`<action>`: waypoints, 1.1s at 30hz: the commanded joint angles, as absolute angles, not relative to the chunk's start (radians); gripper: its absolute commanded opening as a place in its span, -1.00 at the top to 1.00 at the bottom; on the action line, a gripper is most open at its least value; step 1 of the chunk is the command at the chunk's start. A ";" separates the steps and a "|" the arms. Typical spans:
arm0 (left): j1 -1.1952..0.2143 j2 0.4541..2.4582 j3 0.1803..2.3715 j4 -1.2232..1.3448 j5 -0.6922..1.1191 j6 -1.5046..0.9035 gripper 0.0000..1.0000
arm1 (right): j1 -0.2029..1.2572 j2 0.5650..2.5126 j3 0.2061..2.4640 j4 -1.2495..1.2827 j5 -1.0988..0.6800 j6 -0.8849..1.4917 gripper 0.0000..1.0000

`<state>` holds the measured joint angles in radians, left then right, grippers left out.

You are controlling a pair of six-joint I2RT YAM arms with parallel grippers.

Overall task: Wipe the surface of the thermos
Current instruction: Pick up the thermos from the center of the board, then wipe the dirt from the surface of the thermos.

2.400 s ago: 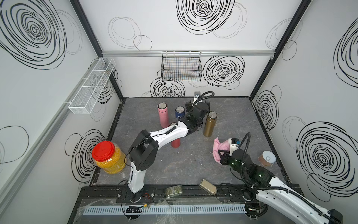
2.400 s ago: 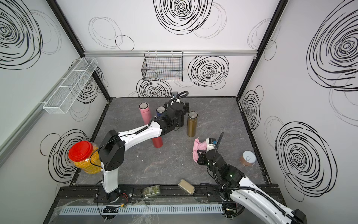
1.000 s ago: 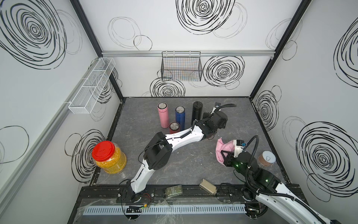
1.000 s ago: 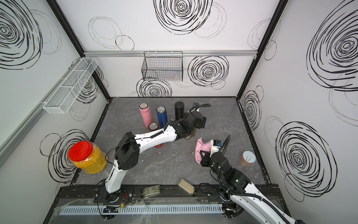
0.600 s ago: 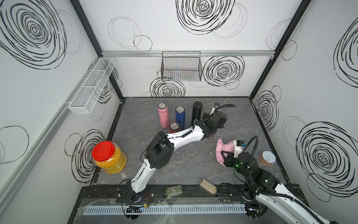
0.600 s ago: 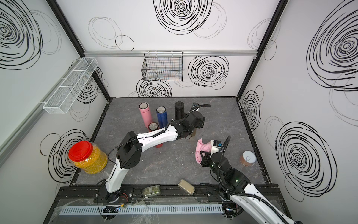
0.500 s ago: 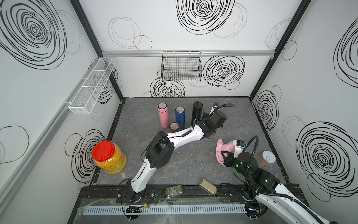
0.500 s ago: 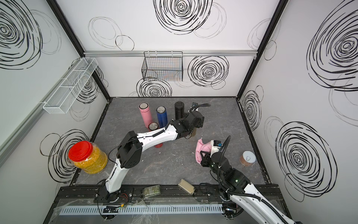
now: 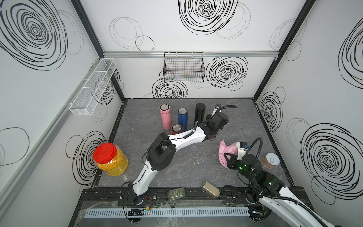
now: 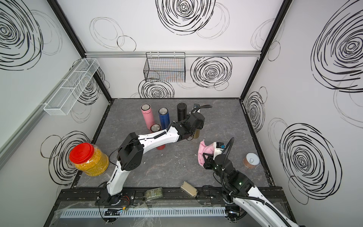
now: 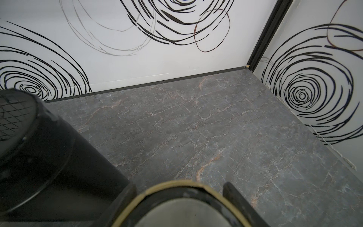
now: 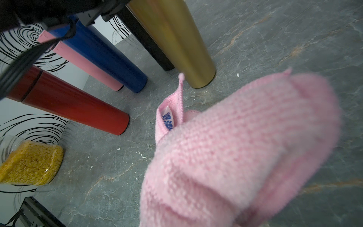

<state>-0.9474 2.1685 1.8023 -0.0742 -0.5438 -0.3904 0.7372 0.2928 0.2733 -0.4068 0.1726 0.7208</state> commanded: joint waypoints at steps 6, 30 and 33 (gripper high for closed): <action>-0.980 1.904 1.569 -0.123 -0.518 -0.407 1.00 | 0.733 0.281 0.260 -0.316 0.031 0.721 1.00; -1.054 1.570 1.173 -0.028 -0.483 -0.683 1.00 | 0.962 0.734 0.173 0.168 0.273 0.719 1.00; -1.051 1.562 1.154 -0.014 -0.478 -0.681 1.00 | 0.963 0.660 0.080 0.164 0.271 0.756 1.00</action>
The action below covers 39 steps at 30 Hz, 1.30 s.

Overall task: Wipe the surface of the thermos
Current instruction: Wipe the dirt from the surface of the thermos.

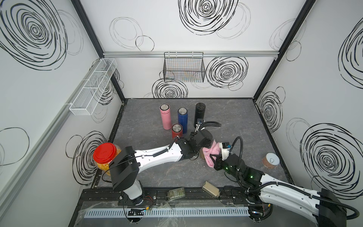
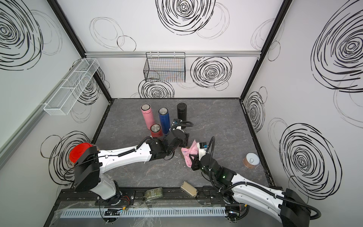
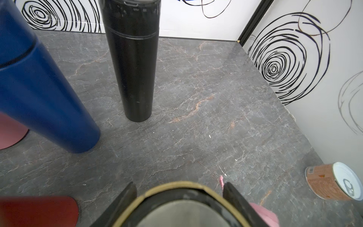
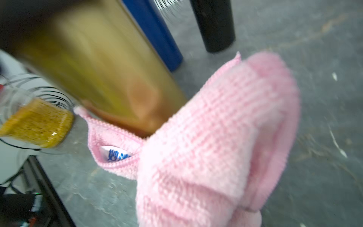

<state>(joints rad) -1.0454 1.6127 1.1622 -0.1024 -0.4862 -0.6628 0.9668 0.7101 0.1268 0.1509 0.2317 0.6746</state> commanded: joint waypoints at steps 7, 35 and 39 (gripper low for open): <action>-1.055 1.557 1.134 0.003 -0.487 -0.682 1.00 | 0.956 0.509 0.150 0.257 0.152 0.564 1.00; -1.046 1.528 1.111 0.066 -0.469 -0.807 1.00 | 0.974 1.077 0.392 0.426 0.218 0.608 1.00; -1.043 1.519 1.101 0.062 -0.474 -0.794 1.00 | 0.970 1.123 0.279 0.446 0.252 0.720 1.00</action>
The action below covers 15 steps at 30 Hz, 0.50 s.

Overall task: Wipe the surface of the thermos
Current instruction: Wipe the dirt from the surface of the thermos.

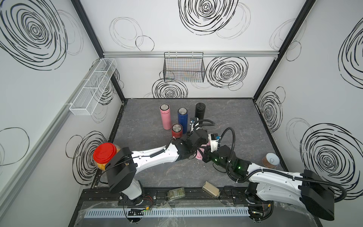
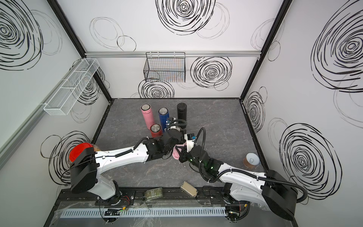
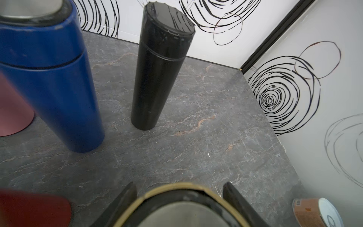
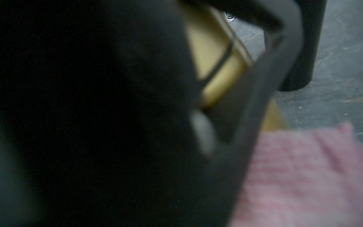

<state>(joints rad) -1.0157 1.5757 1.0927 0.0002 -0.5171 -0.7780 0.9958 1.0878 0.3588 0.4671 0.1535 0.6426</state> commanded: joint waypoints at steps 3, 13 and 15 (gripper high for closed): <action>-1.040 1.513 1.093 0.062 -0.471 -0.774 1.00 | 0.969 1.072 0.214 0.418 0.259 0.779 1.00; -1.062 1.477 0.985 0.135 -0.482 -0.618 1.00 | 0.866 0.602 0.240 0.314 0.146 0.744 1.00; -1.081 1.459 0.939 0.193 -0.512 -0.609 1.00 | 0.827 0.601 0.250 0.321 0.092 0.751 1.00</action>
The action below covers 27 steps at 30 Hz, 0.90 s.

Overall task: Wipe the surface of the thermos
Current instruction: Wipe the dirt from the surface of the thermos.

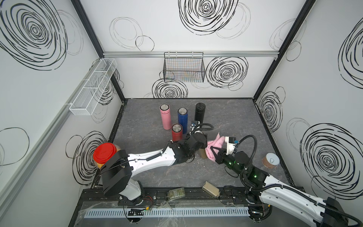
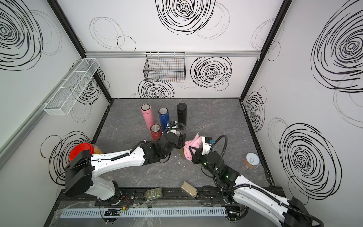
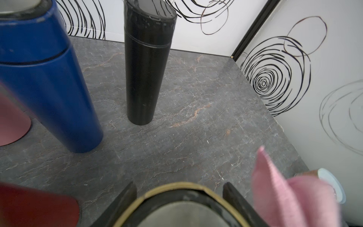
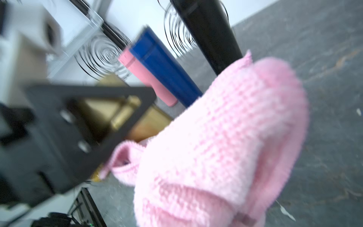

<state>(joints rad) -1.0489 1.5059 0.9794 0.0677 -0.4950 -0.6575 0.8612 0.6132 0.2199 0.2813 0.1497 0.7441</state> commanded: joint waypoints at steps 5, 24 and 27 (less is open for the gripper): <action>-1.131 1.467 0.881 0.263 -0.604 -0.577 1.00 | 0.793 0.746 0.211 0.362 -0.015 0.818 1.00; -1.134 1.430 0.733 0.498 -0.242 -0.142 1.00 | 0.538 0.841 0.252 0.507 -0.522 0.794 1.00; -1.132 1.434 0.705 0.554 -0.205 -0.076 1.00 | 0.509 0.959 0.255 0.519 -0.633 0.782 1.00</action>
